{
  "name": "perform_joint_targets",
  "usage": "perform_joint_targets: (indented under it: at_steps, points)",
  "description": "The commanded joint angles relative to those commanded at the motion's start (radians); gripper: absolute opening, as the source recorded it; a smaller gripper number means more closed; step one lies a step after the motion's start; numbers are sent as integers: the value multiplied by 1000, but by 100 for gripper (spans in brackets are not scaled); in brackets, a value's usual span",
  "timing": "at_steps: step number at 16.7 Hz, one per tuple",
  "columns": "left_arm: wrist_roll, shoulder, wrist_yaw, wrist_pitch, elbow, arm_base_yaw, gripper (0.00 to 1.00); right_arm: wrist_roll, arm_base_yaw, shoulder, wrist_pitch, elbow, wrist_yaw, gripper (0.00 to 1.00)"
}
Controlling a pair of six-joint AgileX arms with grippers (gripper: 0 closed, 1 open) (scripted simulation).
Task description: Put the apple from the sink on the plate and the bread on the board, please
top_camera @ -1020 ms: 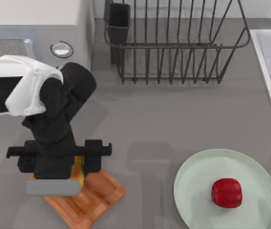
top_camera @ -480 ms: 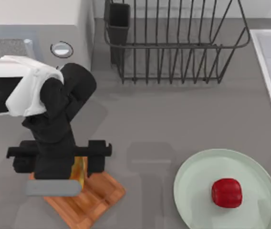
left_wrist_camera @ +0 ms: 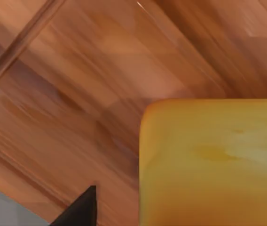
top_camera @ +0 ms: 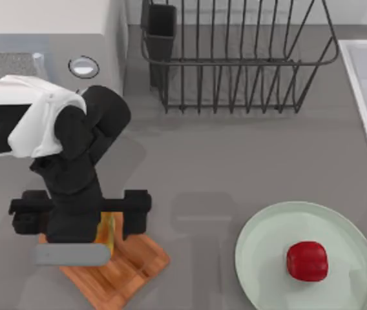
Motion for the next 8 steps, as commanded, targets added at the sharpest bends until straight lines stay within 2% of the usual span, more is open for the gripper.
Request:
perform_joint_targets:
  at_steps: [4,8]
  points:
    - [54,-30,2,22,-1,11,100,0,0,0,0,0,0,100]
    - [272,-168,-3,119,-20,66,100,0,0,0,0,0,0,100]
